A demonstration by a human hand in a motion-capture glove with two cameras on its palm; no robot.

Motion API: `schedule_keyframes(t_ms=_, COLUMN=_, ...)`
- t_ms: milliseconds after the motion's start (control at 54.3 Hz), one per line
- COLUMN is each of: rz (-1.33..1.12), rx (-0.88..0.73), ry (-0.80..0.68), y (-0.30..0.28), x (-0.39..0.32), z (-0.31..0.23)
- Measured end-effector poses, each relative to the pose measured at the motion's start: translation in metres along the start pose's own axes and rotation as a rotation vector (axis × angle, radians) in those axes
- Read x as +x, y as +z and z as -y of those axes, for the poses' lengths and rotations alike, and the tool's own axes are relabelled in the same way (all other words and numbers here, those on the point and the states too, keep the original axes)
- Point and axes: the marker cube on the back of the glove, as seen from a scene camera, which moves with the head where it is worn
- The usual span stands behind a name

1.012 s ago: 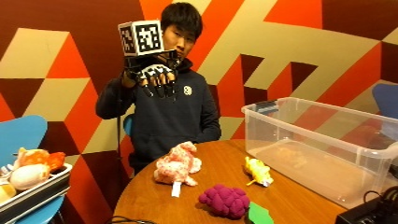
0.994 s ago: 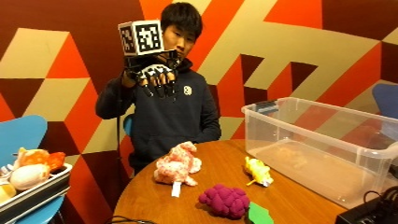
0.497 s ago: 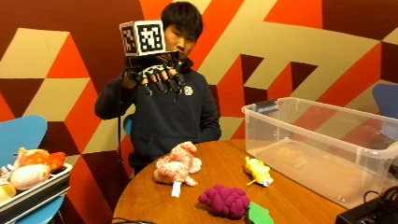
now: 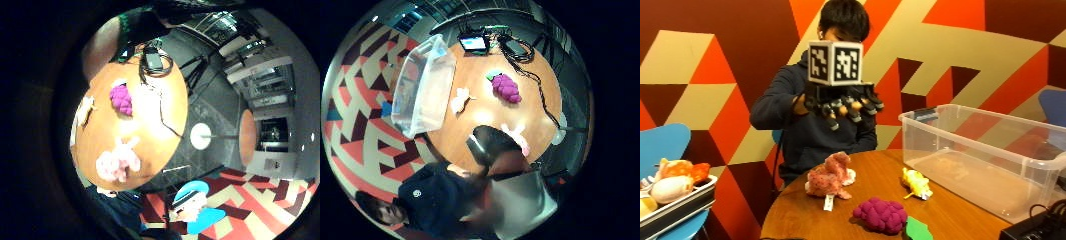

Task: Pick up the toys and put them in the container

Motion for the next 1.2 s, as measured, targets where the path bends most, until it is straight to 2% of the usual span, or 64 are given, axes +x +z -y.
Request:
schedule_keyframes(t_ms=129, rz=0.006, rx=-0.162, ry=-0.01, y=0.047, x=-0.007, z=0.043)
schedule_keyframes(t_ms=239, rz=0.002, rx=-0.321, ry=0.045, y=0.101, x=-0.008, z=0.084)
schedule_keyframes(t_ms=368, rz=-0.046, rx=-0.406, ry=0.04, y=0.154, x=-0.014, z=0.09)
schedule_keyframes(t_ms=460, rz=-0.053, rx=-0.414, ry=0.04, y=0.173, x=-0.015, z=0.092)
schedule_keyframes(t_ms=644, rz=-0.02, rx=-0.27, ry=-0.021, y=0.183, x=-0.022, z=0.092)
schedule_keyframes(t_ms=846, rz=0.229, rx=-0.108, ry=-0.138, y=0.139, x=-0.043, z=0.075)
schedule_keyframes(t_ms=1067, rz=0.4, rx=0.154, ry=-0.317, y=0.026, x=-0.09, z=0.03)
schedule_keyframes(t_ms=1196, rz=0.67, rx=0.353, ry=-0.469, y=-0.043, x=-0.163, z=0.009)
